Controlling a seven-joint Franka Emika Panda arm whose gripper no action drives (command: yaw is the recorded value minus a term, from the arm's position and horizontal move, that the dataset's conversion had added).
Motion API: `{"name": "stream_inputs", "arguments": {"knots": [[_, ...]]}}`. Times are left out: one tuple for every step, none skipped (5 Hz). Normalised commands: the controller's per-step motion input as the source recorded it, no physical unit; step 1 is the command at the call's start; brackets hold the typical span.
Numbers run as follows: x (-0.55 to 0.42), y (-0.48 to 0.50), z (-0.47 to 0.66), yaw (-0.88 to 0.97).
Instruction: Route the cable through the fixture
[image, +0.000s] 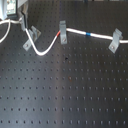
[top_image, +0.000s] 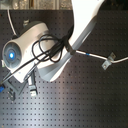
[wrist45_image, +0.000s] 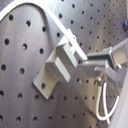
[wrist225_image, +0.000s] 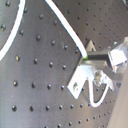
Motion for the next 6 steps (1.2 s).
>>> {"name": "stream_inputs", "arguments": {"knots": [[0.343, -0.281, -0.26, 0.0], [0.212, -0.46, -0.33, -0.07], [0.019, -0.444, -0.21, -0.15], [-0.18, -0.135, -0.02, 0.0], [-0.276, 0.186, 0.15, 0.14], [-0.1, 0.475, 0.04, 0.17]]}}
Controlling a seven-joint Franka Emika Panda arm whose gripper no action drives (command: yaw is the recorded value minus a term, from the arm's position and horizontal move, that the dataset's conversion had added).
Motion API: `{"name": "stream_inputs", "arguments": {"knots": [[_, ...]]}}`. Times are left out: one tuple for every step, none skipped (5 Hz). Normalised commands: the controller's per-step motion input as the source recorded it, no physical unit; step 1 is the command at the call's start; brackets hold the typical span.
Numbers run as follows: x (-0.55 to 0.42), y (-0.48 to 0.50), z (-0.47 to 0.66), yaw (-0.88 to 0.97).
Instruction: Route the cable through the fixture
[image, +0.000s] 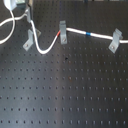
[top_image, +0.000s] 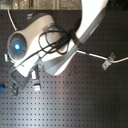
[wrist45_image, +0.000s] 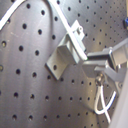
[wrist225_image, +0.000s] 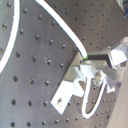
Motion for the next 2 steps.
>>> {"name": "stream_inputs", "arguments": {"knots": [[-0.069, 0.217, 0.04, 0.0], [-0.151, -0.042, 0.19, 0.0]]}}
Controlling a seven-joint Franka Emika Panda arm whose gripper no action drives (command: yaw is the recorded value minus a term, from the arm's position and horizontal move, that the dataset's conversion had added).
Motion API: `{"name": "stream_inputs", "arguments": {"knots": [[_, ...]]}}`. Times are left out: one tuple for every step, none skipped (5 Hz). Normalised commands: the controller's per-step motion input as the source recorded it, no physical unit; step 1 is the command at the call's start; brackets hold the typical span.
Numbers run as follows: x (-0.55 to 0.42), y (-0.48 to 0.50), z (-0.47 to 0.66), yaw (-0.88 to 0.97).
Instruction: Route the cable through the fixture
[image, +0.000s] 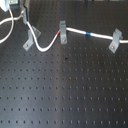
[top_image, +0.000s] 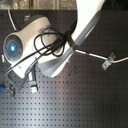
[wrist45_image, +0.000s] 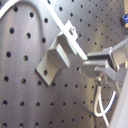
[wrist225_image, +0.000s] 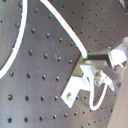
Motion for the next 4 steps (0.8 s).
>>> {"name": "stream_inputs", "arguments": {"knots": [[-0.071, -0.133, -0.11, 0.0], [-0.044, -0.161, -0.21, -0.05], [0.044, -0.134, -0.27, -0.24], [0.165, -0.135, -0.21, -0.22]]}}
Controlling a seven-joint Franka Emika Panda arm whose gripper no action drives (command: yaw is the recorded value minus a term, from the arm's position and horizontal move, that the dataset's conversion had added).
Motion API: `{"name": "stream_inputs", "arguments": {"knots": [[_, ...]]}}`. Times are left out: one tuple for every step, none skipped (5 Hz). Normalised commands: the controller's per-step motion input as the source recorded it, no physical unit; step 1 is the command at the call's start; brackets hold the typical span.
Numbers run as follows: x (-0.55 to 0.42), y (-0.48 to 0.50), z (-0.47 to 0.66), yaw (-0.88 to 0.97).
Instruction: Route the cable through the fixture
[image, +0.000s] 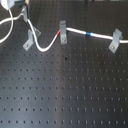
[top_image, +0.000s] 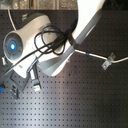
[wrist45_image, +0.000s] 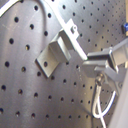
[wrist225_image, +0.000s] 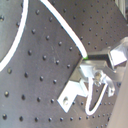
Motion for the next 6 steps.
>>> {"name": "stream_inputs", "arguments": {"knots": [[-0.023, -0.038, 0.0, -0.14], [-0.099, -0.083, 0.2, -0.15], [-0.174, -0.007, 0.31, -0.1], [-0.211, 0.105, 0.19, 0.0], [-0.024, 0.22, -0.23, 0.0], [-0.058, 0.131, 0.0, -0.07]]}}
